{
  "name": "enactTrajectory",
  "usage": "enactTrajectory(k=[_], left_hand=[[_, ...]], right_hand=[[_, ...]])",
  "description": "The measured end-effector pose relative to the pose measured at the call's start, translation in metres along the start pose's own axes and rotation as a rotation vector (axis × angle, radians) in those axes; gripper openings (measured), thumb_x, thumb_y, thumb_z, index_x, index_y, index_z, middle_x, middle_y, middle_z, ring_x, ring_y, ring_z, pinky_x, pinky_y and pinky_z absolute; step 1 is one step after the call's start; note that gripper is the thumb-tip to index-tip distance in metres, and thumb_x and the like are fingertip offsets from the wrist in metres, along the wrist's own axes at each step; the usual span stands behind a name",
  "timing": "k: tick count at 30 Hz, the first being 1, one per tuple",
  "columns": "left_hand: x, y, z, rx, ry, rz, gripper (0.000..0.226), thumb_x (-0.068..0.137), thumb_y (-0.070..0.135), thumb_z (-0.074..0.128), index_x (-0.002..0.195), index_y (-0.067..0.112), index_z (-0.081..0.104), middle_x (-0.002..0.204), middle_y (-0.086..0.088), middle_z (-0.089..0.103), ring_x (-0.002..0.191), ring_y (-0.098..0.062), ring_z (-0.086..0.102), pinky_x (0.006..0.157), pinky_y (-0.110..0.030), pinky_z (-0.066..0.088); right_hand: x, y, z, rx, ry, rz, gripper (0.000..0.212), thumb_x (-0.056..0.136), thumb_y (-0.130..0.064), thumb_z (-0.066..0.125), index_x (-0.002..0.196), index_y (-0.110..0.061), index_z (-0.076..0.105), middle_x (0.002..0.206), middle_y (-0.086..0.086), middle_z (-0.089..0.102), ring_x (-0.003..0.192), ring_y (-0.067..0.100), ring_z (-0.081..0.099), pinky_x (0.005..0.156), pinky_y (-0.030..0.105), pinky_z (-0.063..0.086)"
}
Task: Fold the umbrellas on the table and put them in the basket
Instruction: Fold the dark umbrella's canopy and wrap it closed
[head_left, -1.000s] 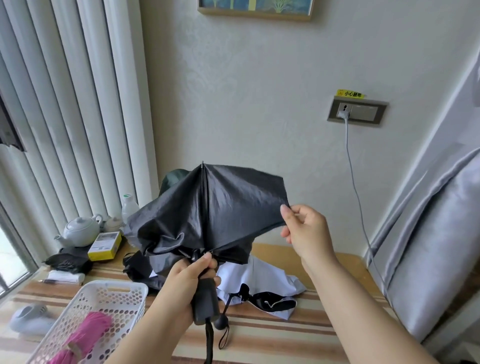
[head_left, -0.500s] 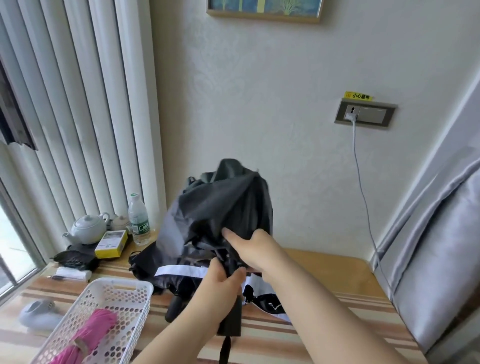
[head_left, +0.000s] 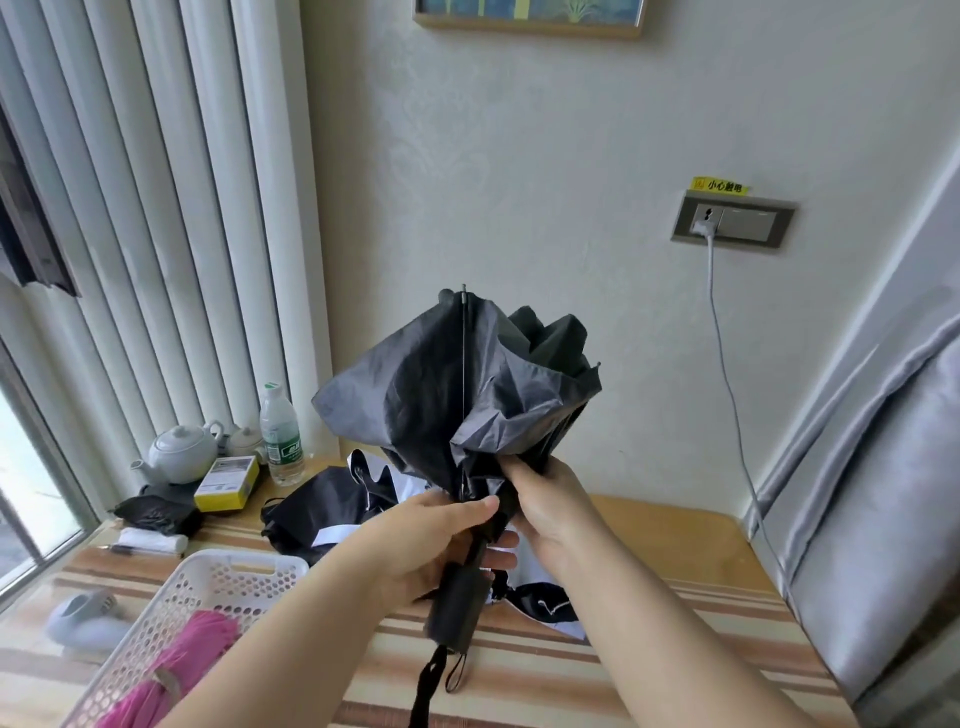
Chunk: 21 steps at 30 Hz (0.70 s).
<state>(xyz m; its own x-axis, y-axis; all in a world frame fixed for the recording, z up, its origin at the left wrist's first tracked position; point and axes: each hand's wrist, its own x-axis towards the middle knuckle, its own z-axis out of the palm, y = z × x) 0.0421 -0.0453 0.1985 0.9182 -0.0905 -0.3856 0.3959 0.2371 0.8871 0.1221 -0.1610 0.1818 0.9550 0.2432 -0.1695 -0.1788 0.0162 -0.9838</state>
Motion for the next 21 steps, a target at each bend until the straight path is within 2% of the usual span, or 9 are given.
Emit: enactTrajectory(k=[2, 5, 7, 9, 11, 14, 17, 19, 21], left_hand=[[0.002, 0.000, 0.003, -0.048, -0.025, 0.005, 0.020, 0.093, 0.013, 0.057, 0.105, -0.003, 0.056, 0.086, -0.015, 0.070, 0.062, -0.021, 0.064, 0.058, -0.034, 0.054], [0.005, -0.001, 0.004, -0.117, -0.093, 0.039, 0.018, 0.093, 0.011, 0.053, 0.105, -0.003, 0.055, 0.077, -0.012, 0.062, 0.051, -0.015, 0.048, 0.054, -0.029, 0.048], [0.008, -0.003, 0.004, -0.165, -0.101, 0.072, 0.017, 0.095, 0.011, 0.050, 0.107, -0.002, 0.053, 0.075, -0.010, 0.057, 0.050, -0.012, 0.043, 0.053, -0.025, 0.044], [0.012, -0.008, 0.003, -0.229, -0.066, 0.073, 0.014, 0.097, 0.009, 0.048, 0.109, 0.003, 0.047, 0.074, -0.009, 0.054, 0.047, -0.011, 0.041, 0.051, -0.023, 0.042], [0.017, -0.012, 0.001, -0.300, -0.031, 0.054, 0.012, 0.098, 0.009, 0.048, 0.107, 0.008, 0.040, 0.073, -0.009, 0.053, 0.046, -0.011, 0.040, 0.049, -0.025, 0.043], [0.018, -0.014, 0.003, -0.252, 0.042, 0.070, 0.007, 0.097, 0.007, 0.047, 0.093, 0.006, 0.042, 0.063, -0.007, 0.051, 0.045, -0.013, 0.040, 0.048, -0.026, 0.043], [0.017, -0.016, 0.010, -0.166, 0.108, 0.084, 0.017, 0.095, 0.002, 0.047, 0.080, 0.007, 0.040, 0.049, -0.002, 0.047, 0.043, -0.013, 0.039, 0.046, -0.026, 0.040], [0.016, -0.019, 0.012, -0.195, 0.087, 0.079, 0.013, 0.097, 0.004, 0.046, 0.085, 0.007, 0.041, 0.055, -0.003, 0.051, 0.043, -0.011, 0.039, 0.048, -0.025, 0.038], [0.015, -0.020, 0.009, -0.299, 0.066, 0.061, 0.008, 0.099, 0.009, 0.045, 0.092, 0.007, 0.042, 0.064, -0.006, 0.052, 0.042, -0.010, 0.038, 0.047, -0.024, 0.039]], right_hand=[[-0.001, -0.002, -0.002, -0.055, -0.024, -0.014, 0.022, 0.083, -0.034, 0.069, 0.095, -0.015, 0.071, 0.091, 0.005, 0.076, 0.091, 0.026, 0.070, 0.088, 0.045, 0.055], [-0.003, -0.006, -0.007, -0.114, -0.076, -0.002, 0.021, 0.093, -0.032, 0.058, 0.090, -0.015, 0.068, 0.085, 0.006, 0.072, 0.081, 0.024, 0.064, 0.073, 0.034, 0.050], [-0.006, -0.011, -0.010, -0.115, -0.109, 0.058, 0.033, 0.099, -0.039, 0.047, 0.098, -0.013, 0.067, 0.089, 0.006, 0.070, 0.080, 0.021, 0.063, 0.069, 0.028, 0.047], [-0.014, -0.018, -0.014, -0.166, -0.033, 0.083, 0.044, 0.101, -0.045, 0.039, 0.110, -0.010, 0.063, 0.095, 0.003, 0.068, 0.080, 0.018, 0.063, 0.071, 0.033, 0.051], [-0.025, -0.023, -0.019, -0.289, 0.132, -0.062, 0.041, 0.096, -0.043, 0.047, 0.113, -0.008, 0.057, 0.098, 0.000, 0.060, 0.078, 0.016, 0.057, 0.074, 0.038, 0.049], [-0.047, -0.030, -0.011, -0.566, 0.142, -0.364, 0.040, 0.081, -0.036, 0.069, 0.111, -0.025, 0.046, 0.107, -0.007, 0.046, 0.087, 0.008, 0.051, 0.067, 0.017, 0.040], [-0.044, -0.026, 0.007, -0.854, 0.147, -0.502, 0.047, 0.079, -0.036, 0.069, 0.114, -0.018, 0.042, 0.107, -0.004, 0.043, 0.093, 0.018, 0.054, 0.073, 0.027, 0.045], [-0.036, -0.035, 0.011, -0.920, 0.202, -0.566, 0.031, 0.085, -0.031, 0.063, 0.104, -0.014, 0.046, 0.097, 0.000, 0.050, 0.089, 0.025, 0.057, 0.069, 0.033, 0.044], [-0.027, -0.048, 0.000, -0.910, 0.279, -0.650, 0.013, 0.088, -0.016, 0.057, 0.081, -0.014, 0.045, 0.071, 0.002, 0.052, 0.066, 0.021, 0.057, 0.057, 0.032, 0.034]])
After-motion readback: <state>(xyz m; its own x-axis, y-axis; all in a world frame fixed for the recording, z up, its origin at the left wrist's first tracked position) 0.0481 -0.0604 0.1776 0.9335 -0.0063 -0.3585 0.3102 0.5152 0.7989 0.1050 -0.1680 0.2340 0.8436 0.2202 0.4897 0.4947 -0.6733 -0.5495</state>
